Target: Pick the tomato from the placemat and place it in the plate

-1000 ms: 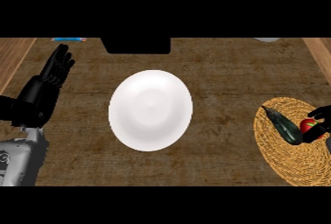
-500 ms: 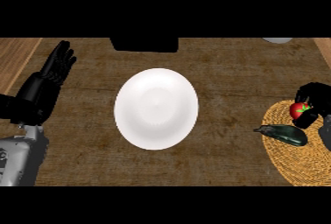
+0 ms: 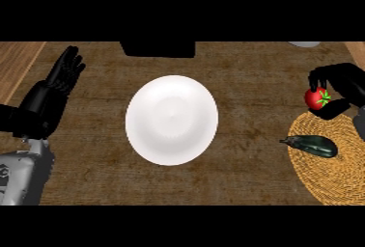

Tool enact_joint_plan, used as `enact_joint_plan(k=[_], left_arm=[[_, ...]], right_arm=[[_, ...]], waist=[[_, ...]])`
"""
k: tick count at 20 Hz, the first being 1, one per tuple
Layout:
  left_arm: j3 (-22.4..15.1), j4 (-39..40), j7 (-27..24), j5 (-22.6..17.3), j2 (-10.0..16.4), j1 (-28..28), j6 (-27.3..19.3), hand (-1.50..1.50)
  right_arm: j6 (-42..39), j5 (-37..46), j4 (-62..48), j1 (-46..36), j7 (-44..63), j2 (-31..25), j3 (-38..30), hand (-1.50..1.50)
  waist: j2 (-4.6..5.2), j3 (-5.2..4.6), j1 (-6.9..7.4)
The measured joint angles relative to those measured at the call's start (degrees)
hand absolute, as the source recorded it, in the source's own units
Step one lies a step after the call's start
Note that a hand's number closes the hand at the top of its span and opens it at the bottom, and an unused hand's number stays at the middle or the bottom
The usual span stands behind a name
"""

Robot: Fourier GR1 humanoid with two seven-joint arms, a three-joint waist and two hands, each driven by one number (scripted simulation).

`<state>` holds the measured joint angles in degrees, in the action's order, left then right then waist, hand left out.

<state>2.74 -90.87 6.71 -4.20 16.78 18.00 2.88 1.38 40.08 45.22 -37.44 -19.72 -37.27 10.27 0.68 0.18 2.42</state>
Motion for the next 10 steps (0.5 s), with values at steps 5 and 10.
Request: enact_joint_plan(k=[5,10], left_arm=[[0.5,-0.8,-0.4,0.2,0.2,-1.8,0.0,0.0],[1.4,-1.4,0.4,-0.1,0.8,-2.4,0.4,0.0]], right_arm=[[-4.2,-6.7,2.3,-2.3,-10.9,2.4,-2.6,1.5],[-11.7,-13.1,7.5,-3.5,-13.4,5.7,-4.4,1.5]], waist=[[-0.5,-0.1,-1.12],[-0.8,-0.18,-2.04]])
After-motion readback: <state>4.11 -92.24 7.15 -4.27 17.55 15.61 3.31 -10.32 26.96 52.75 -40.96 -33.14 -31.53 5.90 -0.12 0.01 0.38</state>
